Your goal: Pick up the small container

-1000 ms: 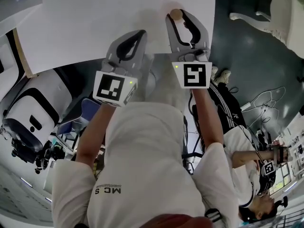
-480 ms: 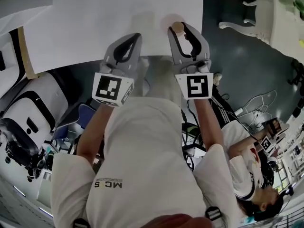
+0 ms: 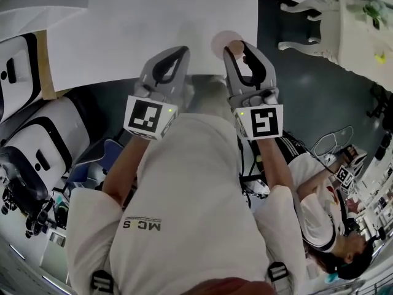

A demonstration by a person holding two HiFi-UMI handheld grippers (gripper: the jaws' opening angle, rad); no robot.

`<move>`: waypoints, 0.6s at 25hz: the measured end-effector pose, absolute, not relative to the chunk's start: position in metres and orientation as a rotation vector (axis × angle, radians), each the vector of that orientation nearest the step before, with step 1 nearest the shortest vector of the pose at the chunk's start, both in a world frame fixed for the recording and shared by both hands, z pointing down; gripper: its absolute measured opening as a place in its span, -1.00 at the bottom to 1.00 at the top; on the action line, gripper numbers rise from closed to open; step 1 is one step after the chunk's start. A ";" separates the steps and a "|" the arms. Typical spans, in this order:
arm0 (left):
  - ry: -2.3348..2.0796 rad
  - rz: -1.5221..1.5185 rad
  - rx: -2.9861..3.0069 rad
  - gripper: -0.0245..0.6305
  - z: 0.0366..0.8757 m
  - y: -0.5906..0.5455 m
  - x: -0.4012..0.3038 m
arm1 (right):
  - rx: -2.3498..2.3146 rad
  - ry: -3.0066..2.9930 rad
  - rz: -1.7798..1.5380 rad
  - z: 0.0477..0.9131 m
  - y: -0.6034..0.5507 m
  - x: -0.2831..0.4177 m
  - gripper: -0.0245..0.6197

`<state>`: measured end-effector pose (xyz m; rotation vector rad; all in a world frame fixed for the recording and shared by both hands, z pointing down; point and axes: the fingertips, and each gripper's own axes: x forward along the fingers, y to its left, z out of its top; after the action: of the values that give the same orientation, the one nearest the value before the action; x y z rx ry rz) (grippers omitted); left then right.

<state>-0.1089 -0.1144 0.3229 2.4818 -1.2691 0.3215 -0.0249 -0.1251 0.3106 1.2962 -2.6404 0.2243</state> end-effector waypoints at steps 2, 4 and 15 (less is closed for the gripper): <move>-1.268 0.297 2.494 -0.93 0.310 -0.113 -0.110 | 1.297 -2.643 0.211 0.296 -0.122 -0.025 -0.55; -1.264 0.276 2.513 -0.93 0.297 -0.113 -0.110 | 1.324 -2.649 0.201 0.281 -0.120 -0.025 -0.55; -1.237 0.208 2.596 -0.93 0.253 -0.107 -0.115 | 1.389 -2.631 0.146 0.246 -0.103 -0.023 -0.55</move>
<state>-0.1155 -0.1068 0.2529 2.5964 -1.2367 0.2085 -0.0225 -0.1033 0.2457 1.3893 -2.6305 0.1465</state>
